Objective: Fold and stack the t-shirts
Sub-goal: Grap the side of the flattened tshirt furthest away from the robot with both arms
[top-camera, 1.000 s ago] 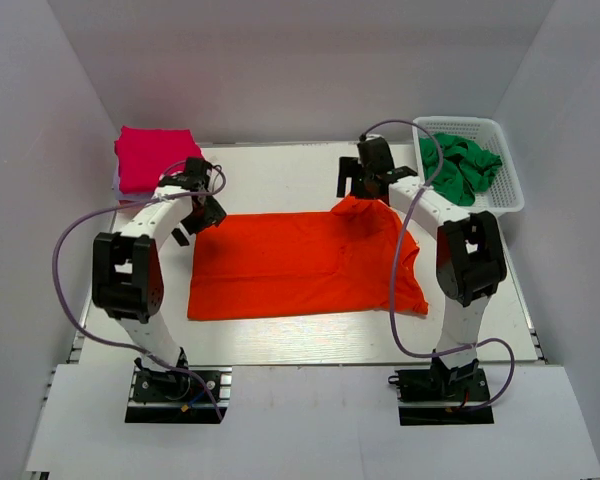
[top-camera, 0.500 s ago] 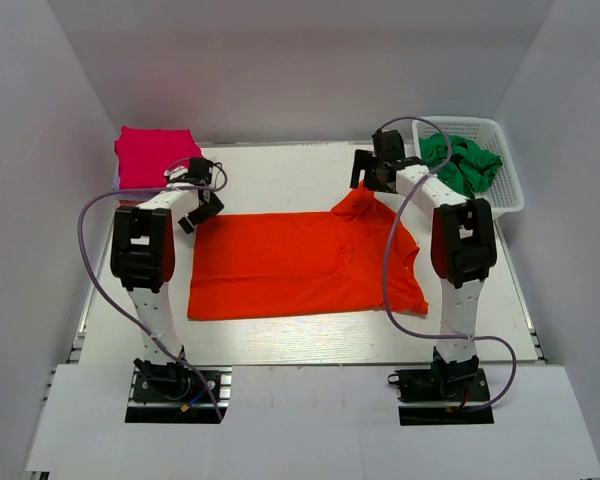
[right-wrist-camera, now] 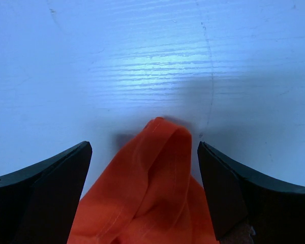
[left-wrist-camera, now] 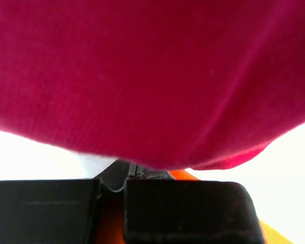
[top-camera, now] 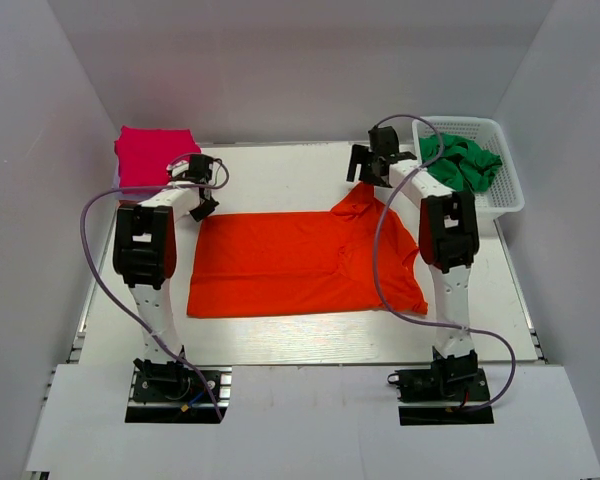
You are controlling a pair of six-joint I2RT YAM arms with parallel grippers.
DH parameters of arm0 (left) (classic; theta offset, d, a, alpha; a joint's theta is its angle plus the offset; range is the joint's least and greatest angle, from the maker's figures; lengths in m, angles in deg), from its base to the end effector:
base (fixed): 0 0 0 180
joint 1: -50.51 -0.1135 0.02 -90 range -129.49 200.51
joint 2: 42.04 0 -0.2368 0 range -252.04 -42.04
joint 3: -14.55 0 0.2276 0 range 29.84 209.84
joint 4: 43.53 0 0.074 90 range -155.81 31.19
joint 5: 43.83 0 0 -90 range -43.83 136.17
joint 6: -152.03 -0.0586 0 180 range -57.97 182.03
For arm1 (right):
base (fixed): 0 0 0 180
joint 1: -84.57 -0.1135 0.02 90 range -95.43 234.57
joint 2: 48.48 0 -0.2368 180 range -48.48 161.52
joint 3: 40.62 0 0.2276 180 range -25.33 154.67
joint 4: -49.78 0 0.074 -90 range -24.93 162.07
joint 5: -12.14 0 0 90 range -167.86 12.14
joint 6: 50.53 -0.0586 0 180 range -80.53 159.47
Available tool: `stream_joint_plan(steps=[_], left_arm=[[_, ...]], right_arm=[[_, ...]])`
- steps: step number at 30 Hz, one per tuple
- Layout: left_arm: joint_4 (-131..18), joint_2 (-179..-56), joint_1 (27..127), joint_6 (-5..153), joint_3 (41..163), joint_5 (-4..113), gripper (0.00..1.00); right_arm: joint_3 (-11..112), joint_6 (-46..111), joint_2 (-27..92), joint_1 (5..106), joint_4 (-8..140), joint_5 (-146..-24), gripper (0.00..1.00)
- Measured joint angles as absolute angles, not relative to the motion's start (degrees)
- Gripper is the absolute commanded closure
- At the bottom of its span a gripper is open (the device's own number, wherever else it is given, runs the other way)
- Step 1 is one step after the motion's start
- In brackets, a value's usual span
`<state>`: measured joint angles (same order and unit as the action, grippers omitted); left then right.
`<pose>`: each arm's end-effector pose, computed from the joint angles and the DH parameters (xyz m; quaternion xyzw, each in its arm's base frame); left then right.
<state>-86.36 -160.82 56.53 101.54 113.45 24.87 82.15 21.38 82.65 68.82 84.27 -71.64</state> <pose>0.4070 -0.0215 0.1294 -0.3169 0.9020 0.0759 0.2833 0.4809 0.1290 0.1688 0.0404 0.9146 0.0687 0.3965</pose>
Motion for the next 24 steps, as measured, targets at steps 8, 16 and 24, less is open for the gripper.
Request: stream_joint_plan(steps=[8, 16, 24], left_arm=[[-84.2, -160.2, 56.4, 100.7, 112.1, 25.7, 1.00], [-83.3, -159.2, 56.5, 99.4, 110.7, 25.7, 1.00], [-82.8, -152.5, 56.9, 98.9, 104.9, 25.7, 1.00]], right_arm=[[84.6, 20.3, 87.0, 68.8, 84.6, -69.0, 0.89], [83.6, 19.3, 85.8, 68.7, 84.7, -66.9, 1.00], [75.2, 18.9, 74.6, 68.6, 86.7, -65.9, 1.00]])
